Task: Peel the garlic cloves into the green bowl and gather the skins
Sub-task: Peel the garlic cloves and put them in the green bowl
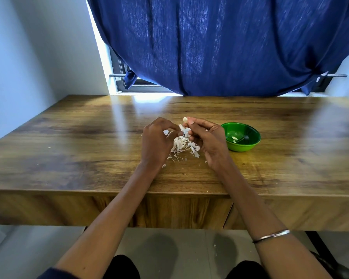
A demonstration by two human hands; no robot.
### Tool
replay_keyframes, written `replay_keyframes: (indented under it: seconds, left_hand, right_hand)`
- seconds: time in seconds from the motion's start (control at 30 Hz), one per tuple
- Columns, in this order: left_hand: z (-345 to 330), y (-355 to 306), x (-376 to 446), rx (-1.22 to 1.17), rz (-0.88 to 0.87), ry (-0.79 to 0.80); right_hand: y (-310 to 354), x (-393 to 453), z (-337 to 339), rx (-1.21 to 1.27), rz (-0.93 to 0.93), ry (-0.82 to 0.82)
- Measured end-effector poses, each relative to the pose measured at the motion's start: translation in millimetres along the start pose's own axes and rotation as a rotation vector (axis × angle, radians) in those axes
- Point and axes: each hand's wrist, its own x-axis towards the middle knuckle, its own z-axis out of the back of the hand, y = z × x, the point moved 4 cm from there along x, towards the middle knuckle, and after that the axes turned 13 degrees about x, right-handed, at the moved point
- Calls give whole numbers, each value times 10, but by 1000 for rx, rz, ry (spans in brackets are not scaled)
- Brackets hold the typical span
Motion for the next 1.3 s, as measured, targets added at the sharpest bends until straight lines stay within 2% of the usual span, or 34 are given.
replay_keyframes:
  seconds: [0.2, 0.3, 0.4, 0.53, 0.6, 0.67, 0.8, 0.93, 1.1, 1.17, 1.3]
  left_hand:
    - [-16, -15, -1, 96, -44, -12]
    - [7, -39, -13, 103, -48, -10]
    - [43, -69, -21, 81, 5, -33]
    - [58, -73, -42, 78, 52, -20]
    - [61, -64, -36, 94, 66, -20]
    - [113, -52, -38, 106, 66, -88]
    - [157, 6, -44, 56, 90, -228]
    - [124, 38, -25, 46, 115, -172]
    - [157, -10, -55, 75, 125, -117]
    - [146, 56, -41, 82, 183, -102]
    - [92, 227, -16, 85, 250, -68]
  right_hand:
    - [487, -26, 140, -250, 137, -63]
    - [875, 34, 354, -707, 220, -63]
    - [1045, 140, 643, -1128, 180, -83]
    - [1048, 231, 807, -1395, 101, -118]
    - [1023, 252, 778, -1434, 61, -92]
    - [1011, 262, 751, -1442, 30, -63]
    - [1147, 276, 681, -1338, 122, -76]
    - [1059, 221, 388, -1203, 227, 26]
    - [537, 210, -3, -1192, 168, 228]
    - [332, 186, -111, -1214, 154, 282]
    - [105, 130, -283, -1217, 232, 289]
